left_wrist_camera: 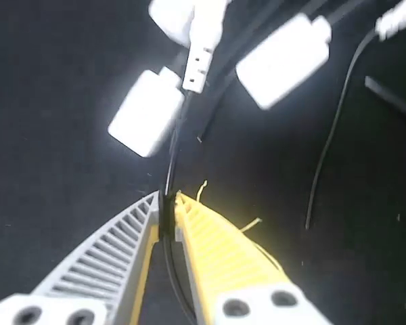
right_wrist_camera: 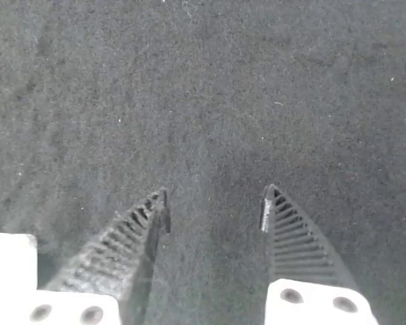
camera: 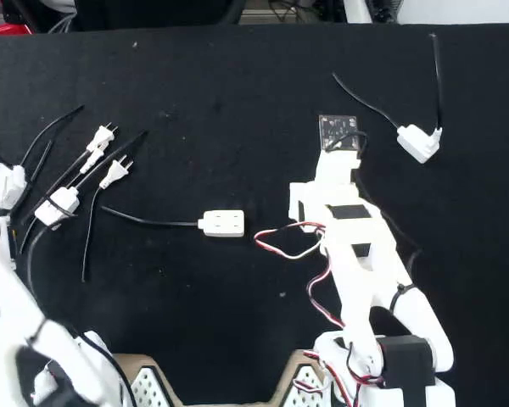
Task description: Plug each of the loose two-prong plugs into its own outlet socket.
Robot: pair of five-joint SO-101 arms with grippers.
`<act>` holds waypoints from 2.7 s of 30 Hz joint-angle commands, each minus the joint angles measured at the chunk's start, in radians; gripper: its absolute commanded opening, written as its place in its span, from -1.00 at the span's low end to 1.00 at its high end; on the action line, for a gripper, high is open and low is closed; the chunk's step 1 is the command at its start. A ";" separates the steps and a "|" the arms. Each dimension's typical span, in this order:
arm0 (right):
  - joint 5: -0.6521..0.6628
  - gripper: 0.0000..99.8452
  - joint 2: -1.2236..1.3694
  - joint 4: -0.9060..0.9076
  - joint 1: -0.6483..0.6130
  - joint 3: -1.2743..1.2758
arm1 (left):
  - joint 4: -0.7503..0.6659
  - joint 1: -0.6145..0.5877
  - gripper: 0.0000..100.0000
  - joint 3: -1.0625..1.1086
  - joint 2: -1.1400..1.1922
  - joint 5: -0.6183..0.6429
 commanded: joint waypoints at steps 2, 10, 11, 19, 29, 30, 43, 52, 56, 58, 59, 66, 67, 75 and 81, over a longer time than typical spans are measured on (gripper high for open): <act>-0.003 -0.57 -0.035 0.005 -0.011 -0.054 | 0.008 0.070 -0.94 -0.038 -0.166 0.078; -0.011 -0.57 -0.042 0.006 0.097 -0.076 | 0.163 0.498 -0.94 -0.025 -0.169 0.184; -0.012 -0.57 -0.042 0.006 0.117 -0.082 | 0.172 0.570 -0.94 -0.025 -0.169 0.190; -0.095 -0.57 -0.044 0.158 0.233 -0.191 | 0.035 1.009 -0.94 0.145 -0.169 0.321; 0.018 -0.57 -0.039 0.580 0.442 -0.360 | -0.358 1.314 -0.94 0.407 -0.144 0.379; 0.035 -0.57 -0.038 0.582 0.453 -0.352 | -0.379 1.333 -0.94 0.407 -0.121 0.379; 0.063 -0.57 -0.035 0.578 0.442 -0.254 | -0.405 1.438 -0.77 0.148 0.376 0.499; 0.054 -0.56 -0.035 0.586 0.166 -0.219 | -0.115 1.147 -0.57 0.062 0.160 0.488; 0.052 -0.56 -0.033 0.572 -0.017 -0.220 | -0.143 0.969 -0.57 0.166 0.069 0.494; 0.008 -0.56 -0.033 0.543 -0.095 -0.211 | -0.207 0.897 -0.57 0.240 0.040 0.499; -0.034 -0.56 -0.028 0.516 -0.123 -0.197 | -0.242 0.872 -0.57 0.278 0.028 0.499; -0.344 -0.56 0.117 0.284 -0.227 -0.136 | -0.413 0.839 -0.57 0.438 -0.003 0.585; -0.368 -0.56 0.142 0.272 -0.236 -0.136 | -0.423 0.837 -0.57 0.447 -0.003 0.586; -0.400 -0.57 0.302 0.269 -0.279 -0.268 | -0.473 0.837 -0.57 0.490 -0.002 0.582; -0.400 -0.58 0.344 0.304 -0.295 -0.320 | -0.471 0.831 -0.57 0.490 -0.002 0.582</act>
